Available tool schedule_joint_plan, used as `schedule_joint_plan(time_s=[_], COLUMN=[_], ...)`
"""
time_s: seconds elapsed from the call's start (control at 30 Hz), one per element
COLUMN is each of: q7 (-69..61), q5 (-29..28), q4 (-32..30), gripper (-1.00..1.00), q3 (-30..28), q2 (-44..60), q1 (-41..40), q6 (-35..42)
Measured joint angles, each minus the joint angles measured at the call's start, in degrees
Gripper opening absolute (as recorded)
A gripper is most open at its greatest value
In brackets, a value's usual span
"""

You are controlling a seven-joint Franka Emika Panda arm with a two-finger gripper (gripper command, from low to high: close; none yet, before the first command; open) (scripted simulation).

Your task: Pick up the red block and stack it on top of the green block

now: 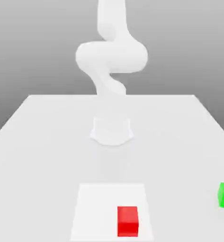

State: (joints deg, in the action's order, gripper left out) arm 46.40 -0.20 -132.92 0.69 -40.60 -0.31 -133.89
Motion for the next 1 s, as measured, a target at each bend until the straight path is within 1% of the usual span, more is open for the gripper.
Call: schedule_joint_plan(time_s=[0.4,0.77,0.97,1.0], q7=[3.08,5.05,6.32,6.44], q5=[-1.56,-1.79,-3.19,-3.35], q4=[-5.53,-10.52,-9.72,-9.56], gripper=[0.00,0.00,0.00,-1.00], q3=[2.53,3.32,2.30,2.13], q2=[25.29,48.10,60.56,61.64], q1=[-0.54,0.57,1.50,1.64], q6=[-10.23,-19.49,-28.70,-29.60])
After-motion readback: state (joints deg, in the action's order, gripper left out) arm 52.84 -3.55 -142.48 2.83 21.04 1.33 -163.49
